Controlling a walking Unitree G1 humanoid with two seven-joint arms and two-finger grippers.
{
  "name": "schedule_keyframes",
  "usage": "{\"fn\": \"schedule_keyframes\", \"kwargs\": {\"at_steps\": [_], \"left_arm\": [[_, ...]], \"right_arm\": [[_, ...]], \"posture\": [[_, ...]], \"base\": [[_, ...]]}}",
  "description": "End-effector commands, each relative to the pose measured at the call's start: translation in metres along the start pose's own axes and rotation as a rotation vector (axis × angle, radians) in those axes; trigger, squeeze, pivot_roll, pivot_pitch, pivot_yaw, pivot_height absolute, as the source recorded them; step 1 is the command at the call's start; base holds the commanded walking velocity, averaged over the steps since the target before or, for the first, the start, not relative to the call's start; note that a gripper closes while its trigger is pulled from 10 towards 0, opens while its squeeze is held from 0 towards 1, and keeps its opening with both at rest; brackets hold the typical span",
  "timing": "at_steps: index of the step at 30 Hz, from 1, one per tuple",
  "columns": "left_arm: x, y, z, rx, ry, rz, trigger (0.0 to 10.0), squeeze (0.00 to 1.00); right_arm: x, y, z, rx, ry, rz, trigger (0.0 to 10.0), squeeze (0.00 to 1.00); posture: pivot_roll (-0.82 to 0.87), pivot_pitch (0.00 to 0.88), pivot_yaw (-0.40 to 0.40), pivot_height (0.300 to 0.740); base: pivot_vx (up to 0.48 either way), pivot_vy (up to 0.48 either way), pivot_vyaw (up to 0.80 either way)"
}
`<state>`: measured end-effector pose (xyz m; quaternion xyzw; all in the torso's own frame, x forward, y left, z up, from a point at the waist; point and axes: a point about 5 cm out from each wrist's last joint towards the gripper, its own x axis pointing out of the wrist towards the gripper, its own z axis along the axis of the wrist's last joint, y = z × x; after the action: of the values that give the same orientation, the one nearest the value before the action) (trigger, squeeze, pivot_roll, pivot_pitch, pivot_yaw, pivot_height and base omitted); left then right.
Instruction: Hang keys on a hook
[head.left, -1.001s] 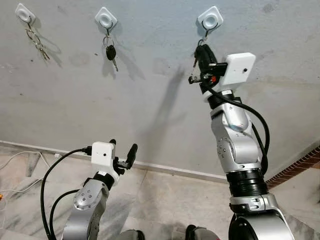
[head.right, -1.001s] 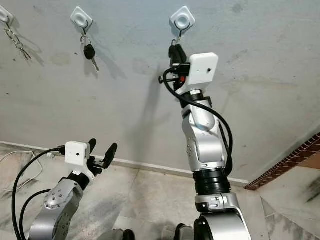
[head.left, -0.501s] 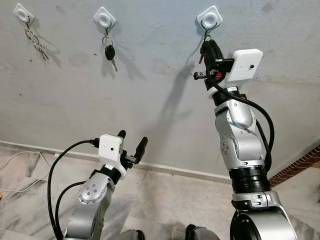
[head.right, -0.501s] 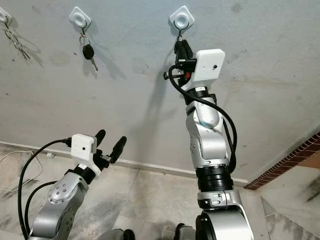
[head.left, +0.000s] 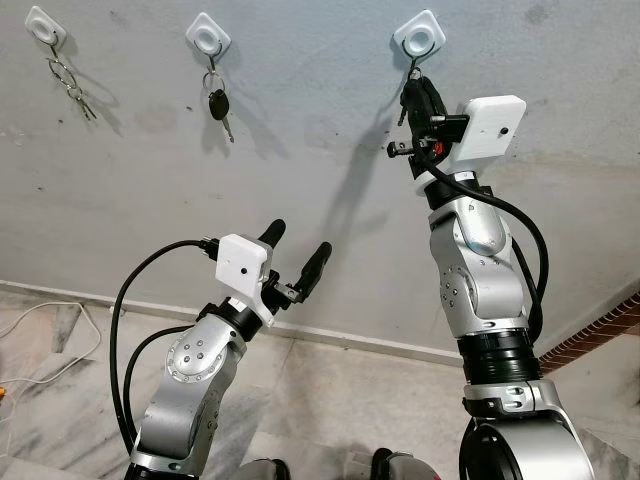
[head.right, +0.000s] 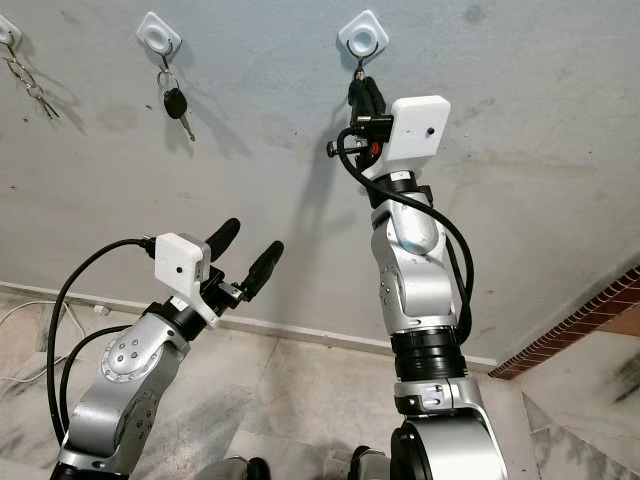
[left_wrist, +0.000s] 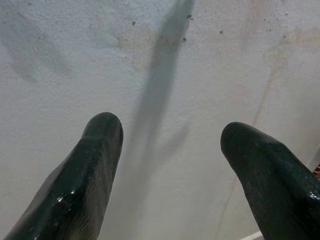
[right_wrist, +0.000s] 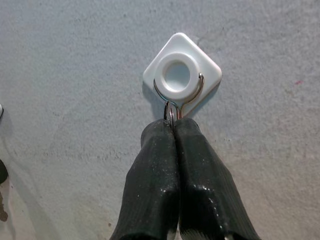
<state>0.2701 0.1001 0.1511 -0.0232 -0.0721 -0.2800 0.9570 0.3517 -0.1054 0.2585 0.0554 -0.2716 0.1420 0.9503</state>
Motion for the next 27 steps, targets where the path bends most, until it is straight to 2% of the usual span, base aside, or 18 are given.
{"fn": "schedule_keyframes", "kwargs": {"at_steps": [1,10,18,27], "left_arm": [[-0.003,0.000,0.000,-0.001,0.013,-0.005,10.0,0.00],[-0.003,0.001,0.000,-0.001,0.019,-0.005,10.0,0.00],[-0.003,0.001,-0.001,-0.006,0.022,-0.002,10.0,0.00],[-0.004,0.001,-0.001,-0.007,0.025,-0.001,10.0,0.00]], "right_arm": [[0.004,0.003,0.004,0.024,-0.024,0.012,10.0,0.00],[0.005,0.005,-0.002,0.073,0.009,0.010,10.0,0.00],[0.001,0.004,-0.019,0.182,0.086,-0.026,10.0,0.00],[-0.003,0.005,-0.028,0.262,0.126,-0.053,10.0,0.00]], "posture": [[0.04,0.182,0.085,0.740],[0.04,0.183,0.086,0.740],[0.04,0.182,0.086,0.740],[0.04,0.183,0.088,0.740]], "base": [[0.000,0.000,0.00],[0.000,0.000,0.00],[0.000,0.000,0.00],[0.000,0.000,0.00]]}}
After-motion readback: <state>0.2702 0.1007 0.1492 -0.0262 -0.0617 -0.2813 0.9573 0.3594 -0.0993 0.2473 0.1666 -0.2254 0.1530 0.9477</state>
